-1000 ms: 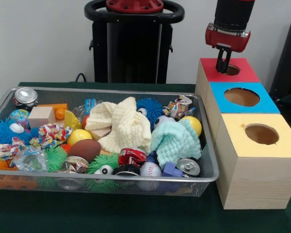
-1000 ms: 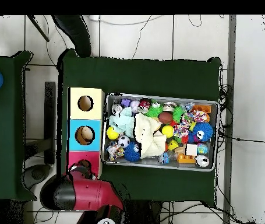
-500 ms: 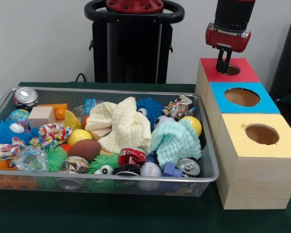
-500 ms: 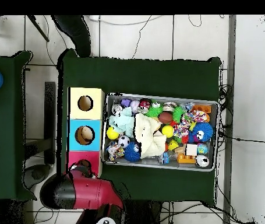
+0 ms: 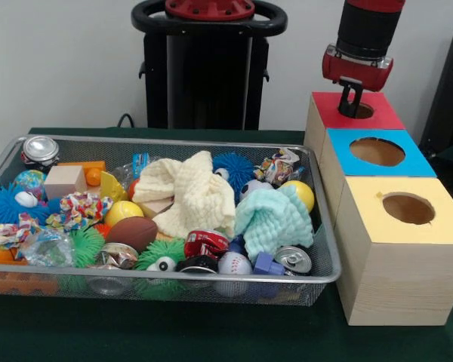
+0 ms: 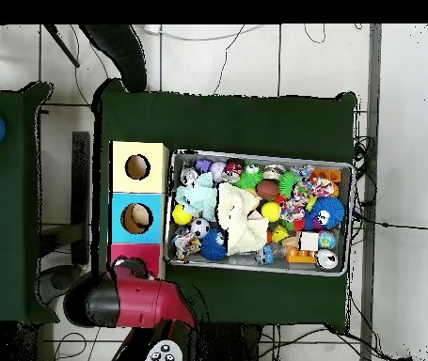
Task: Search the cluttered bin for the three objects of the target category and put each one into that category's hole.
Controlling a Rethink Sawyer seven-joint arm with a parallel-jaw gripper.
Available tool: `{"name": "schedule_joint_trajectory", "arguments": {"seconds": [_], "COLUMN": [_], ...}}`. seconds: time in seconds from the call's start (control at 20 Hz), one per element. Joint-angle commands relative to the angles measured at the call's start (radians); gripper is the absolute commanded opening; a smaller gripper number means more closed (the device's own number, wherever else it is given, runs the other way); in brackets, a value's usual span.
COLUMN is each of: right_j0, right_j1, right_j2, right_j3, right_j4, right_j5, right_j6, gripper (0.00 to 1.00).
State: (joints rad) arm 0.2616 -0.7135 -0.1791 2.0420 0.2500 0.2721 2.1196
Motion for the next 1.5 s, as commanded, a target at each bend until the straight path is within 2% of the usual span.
{"name": "schedule_joint_trajectory", "arguments": {"seconds": [0.05,1.15,1.3,1.5], "right_j0": [0.029,0.090,0.066,-0.031], "right_j1": [0.061,-0.061,-0.076,-0.084], "right_j2": [-0.045,-0.154,-0.148,-0.112], "right_j3": [-0.169,-0.269,-0.273,-0.270], "right_j4": [0.075,0.048,0.042,0.019], "right_j5": [0.133,0.486,0.500,0.490], "right_j6": [0.245,0.267,0.231,0.102], "gripper": [0.00,0.00,0.00,0.00]}}
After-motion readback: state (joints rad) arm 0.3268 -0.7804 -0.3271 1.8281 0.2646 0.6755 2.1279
